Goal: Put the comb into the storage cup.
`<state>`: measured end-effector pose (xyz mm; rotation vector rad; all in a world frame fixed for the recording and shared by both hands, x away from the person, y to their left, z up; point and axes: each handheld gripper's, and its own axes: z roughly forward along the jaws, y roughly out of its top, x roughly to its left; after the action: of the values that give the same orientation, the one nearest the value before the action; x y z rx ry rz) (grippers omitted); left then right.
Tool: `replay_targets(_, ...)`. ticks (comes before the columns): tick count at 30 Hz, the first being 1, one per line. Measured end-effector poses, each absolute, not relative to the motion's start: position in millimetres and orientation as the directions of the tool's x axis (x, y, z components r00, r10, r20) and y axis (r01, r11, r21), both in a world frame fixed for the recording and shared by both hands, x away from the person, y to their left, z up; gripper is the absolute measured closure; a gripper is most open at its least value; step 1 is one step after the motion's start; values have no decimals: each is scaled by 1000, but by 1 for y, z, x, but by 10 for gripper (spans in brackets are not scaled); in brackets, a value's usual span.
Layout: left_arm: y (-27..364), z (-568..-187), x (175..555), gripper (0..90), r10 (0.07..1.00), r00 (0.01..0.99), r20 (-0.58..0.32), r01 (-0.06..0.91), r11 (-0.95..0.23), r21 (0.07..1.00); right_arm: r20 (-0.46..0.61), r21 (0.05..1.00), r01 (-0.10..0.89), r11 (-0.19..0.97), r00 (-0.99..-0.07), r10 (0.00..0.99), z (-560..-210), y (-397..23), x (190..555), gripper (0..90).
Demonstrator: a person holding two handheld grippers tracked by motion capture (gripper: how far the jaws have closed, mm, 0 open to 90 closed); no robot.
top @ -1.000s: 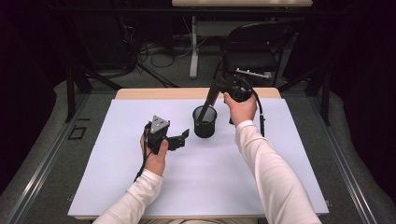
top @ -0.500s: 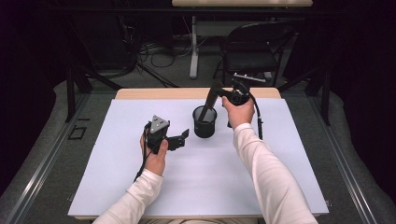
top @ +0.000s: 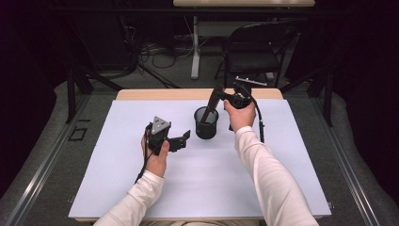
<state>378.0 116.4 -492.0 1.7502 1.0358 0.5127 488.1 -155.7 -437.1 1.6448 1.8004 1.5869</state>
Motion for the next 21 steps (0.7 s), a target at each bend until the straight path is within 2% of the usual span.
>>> replay_targets(21, 117, -493, 379, 158, 832, 541, -123, 413, -136, 900, 499, 778, 578, -248, -328, 802, -444, -166, 489, 875)
